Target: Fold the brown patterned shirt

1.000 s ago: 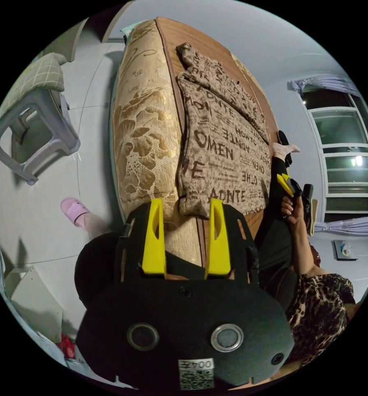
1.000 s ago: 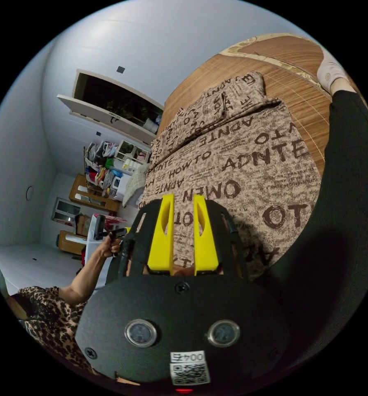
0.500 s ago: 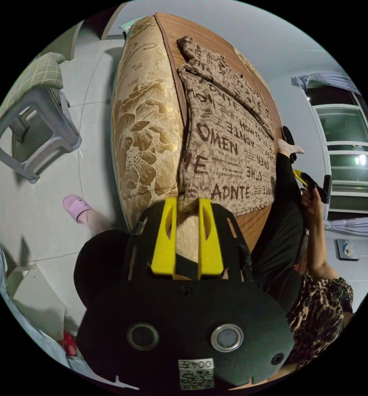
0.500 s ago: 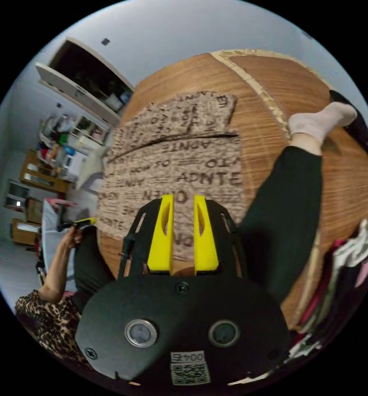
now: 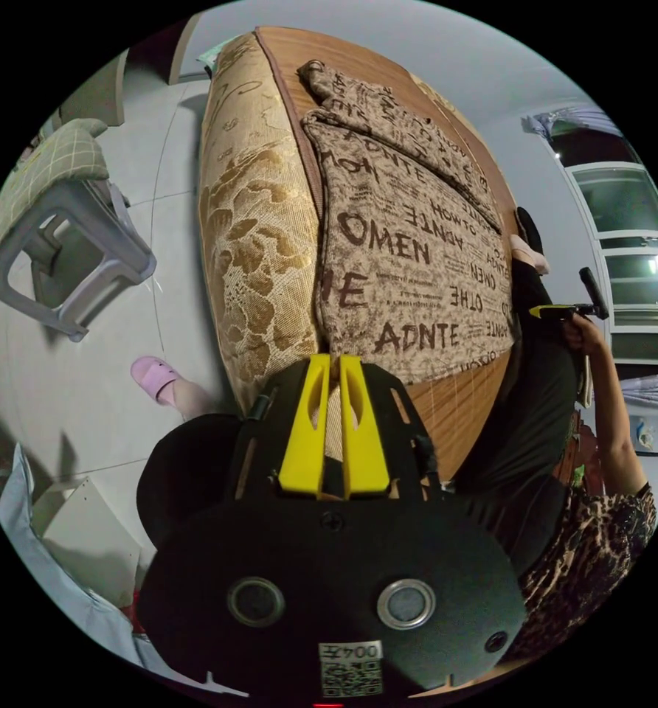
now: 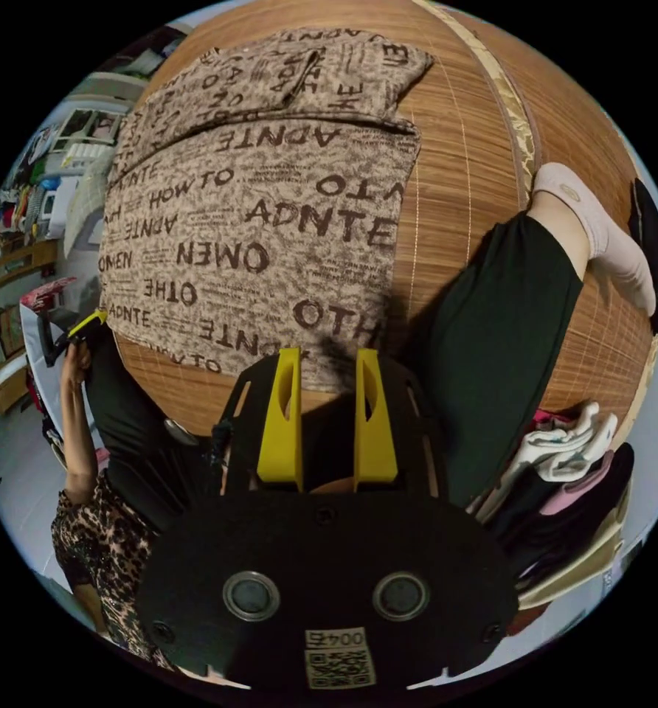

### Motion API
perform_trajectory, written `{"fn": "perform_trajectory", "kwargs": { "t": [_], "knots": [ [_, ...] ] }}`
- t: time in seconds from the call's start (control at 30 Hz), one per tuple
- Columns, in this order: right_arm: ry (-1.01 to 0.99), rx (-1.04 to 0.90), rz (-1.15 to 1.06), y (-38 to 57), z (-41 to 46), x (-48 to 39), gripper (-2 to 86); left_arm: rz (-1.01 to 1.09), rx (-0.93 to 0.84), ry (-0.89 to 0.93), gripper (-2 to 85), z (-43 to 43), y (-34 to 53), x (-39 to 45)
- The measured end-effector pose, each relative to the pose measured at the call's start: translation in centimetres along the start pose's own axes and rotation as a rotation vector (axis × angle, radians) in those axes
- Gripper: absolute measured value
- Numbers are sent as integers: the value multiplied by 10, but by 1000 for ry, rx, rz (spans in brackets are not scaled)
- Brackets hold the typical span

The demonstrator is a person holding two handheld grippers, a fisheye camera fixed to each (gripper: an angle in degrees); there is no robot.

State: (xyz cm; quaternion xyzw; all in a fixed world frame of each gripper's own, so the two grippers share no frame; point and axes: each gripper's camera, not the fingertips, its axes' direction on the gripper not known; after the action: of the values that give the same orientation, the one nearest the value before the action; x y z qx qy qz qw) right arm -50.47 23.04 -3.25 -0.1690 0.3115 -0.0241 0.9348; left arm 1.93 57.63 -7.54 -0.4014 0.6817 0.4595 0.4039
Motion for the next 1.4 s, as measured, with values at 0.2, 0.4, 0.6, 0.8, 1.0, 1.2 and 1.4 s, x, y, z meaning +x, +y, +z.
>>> {"fn": "perform_trajectory", "kwargs": {
  "t": [0.2,0.4,0.6,0.8,1.0,1.2,1.4],
  "knots": [
    [86,-206,14,-45,8,8,113,-42,7,58,23,-6,10,-11],
    [164,-364,1,-77,26,6,113,-41,-3,52,21,-10,16,-13],
    [178,-473,-25,-95,39,3,114,-52,-10,74,19,-17,24,-18],
    [132,-481,-28,-95,33,8,104,-55,-12,75,15,-25,34,-20],
    [39,-465,-18,-84,32,17,88,-55,-13,80,14,-35,44,-21],
    [48,-449,-18,-65,41,17,78,-27,-18,102,13,-46,56,-19],
    [6,-422,-37,-35,53,15,45,-11,-20,118,15,-59,68,-19]
  ]
}}
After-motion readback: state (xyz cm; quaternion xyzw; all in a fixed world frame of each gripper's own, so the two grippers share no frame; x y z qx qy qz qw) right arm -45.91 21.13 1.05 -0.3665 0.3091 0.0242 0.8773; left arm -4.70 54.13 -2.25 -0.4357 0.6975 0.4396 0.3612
